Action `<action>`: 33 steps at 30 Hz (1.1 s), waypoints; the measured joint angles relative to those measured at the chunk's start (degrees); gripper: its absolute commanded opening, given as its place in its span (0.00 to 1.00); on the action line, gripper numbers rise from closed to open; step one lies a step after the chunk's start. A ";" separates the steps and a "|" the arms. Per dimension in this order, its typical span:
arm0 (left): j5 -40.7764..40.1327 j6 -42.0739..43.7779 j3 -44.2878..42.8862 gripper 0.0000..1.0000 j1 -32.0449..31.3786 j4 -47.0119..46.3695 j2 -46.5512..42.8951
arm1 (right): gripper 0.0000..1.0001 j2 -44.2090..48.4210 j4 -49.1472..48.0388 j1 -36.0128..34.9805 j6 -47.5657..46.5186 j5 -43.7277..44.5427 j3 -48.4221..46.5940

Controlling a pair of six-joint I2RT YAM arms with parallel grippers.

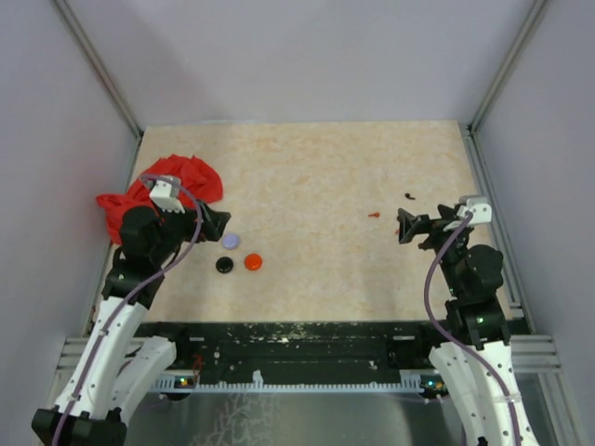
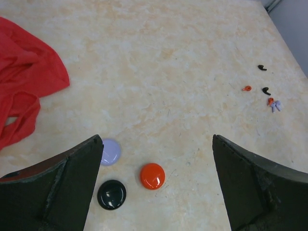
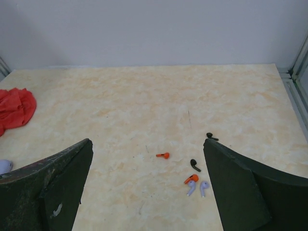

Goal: Insert the wireless bluetooth earbuds into the charging case
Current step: Pick up the charging case at the center of the board.

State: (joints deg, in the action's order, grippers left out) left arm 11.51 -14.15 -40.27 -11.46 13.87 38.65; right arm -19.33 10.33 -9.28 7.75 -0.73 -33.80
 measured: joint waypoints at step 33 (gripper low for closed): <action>-7.67 -15.72 3.80 0.85 -3.93 17.44 24.70 | 0.98 -1.64 2.62 -2.36 4.07 -11.15 0.02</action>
State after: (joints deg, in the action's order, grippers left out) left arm 3.84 -29.87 -36.47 -15.40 31.31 63.35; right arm -20.97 12.95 -11.64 11.81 -11.88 -33.78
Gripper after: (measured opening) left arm 0.863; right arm 0.982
